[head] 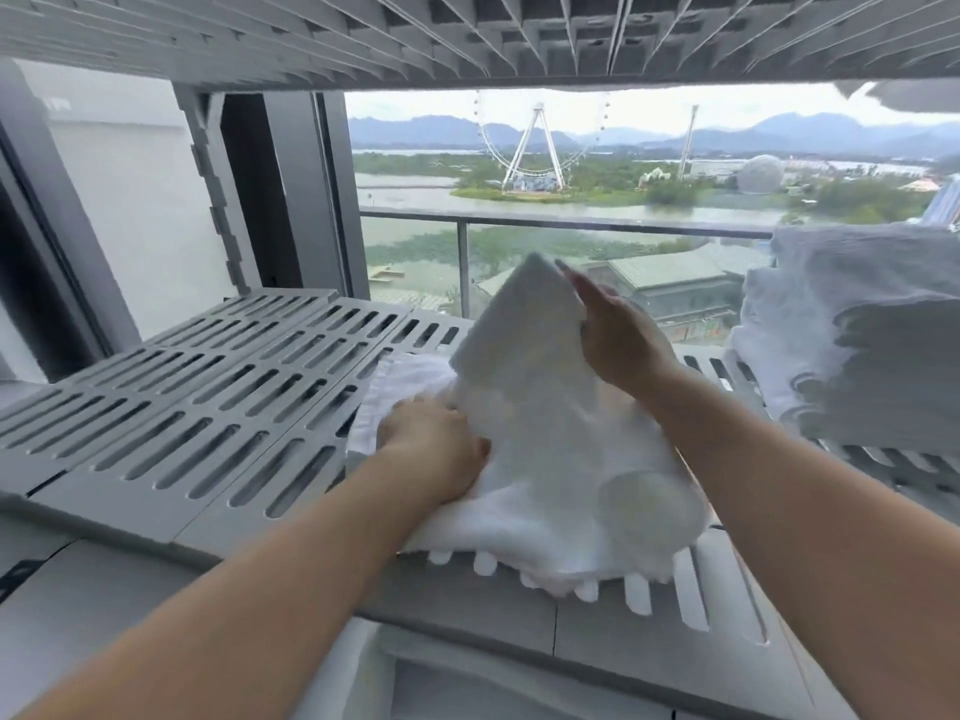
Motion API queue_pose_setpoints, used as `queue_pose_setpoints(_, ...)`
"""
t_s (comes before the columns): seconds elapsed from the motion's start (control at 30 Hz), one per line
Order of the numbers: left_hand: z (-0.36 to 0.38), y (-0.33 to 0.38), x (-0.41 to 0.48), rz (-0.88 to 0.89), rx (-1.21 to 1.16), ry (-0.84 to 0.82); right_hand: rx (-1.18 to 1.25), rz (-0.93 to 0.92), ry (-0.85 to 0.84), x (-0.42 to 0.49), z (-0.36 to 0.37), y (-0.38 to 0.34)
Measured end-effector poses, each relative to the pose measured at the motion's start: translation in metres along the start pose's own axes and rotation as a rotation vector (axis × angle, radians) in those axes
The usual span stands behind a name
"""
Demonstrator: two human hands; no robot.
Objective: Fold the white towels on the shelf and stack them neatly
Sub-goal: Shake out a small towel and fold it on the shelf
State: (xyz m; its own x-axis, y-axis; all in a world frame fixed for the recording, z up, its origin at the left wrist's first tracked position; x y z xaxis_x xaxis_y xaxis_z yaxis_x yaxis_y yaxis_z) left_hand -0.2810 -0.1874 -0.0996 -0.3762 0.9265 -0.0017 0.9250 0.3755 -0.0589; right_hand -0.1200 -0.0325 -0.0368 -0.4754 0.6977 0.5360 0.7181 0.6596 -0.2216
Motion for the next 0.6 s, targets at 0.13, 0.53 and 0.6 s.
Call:
queue_pose_setpoints(0.13,-0.015,-0.006,-0.001,-0.001,0.020,0.083,-0.197,0.227,-0.272,0.014,0.014,0.010)
queue_pose_setpoints(0.53,0.007,-0.042,0.040,0.229,-0.330,0.198,-0.308,0.080,-0.582,-0.075,0.033,-0.028)
queue_pose_setpoints(0.6,0.003,-0.037,0.037,0.242,-0.297,0.206,-0.445,0.165,-0.388,-0.078,0.027,-0.027)
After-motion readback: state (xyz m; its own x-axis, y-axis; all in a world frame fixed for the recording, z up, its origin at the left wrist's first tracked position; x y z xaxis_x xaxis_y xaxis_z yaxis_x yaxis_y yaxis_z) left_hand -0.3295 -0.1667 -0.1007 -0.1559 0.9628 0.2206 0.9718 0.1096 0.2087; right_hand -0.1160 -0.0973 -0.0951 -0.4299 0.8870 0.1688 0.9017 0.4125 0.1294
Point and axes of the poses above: each hand's wrist, its own x-axis towards the middle knuckle, its own z-axis out of the palm, y = z × x, the point moved 3 cm from there along x, towards the middle knuckle, and after that the axes turned 6 degrees about -x, right-handed, at the moved point
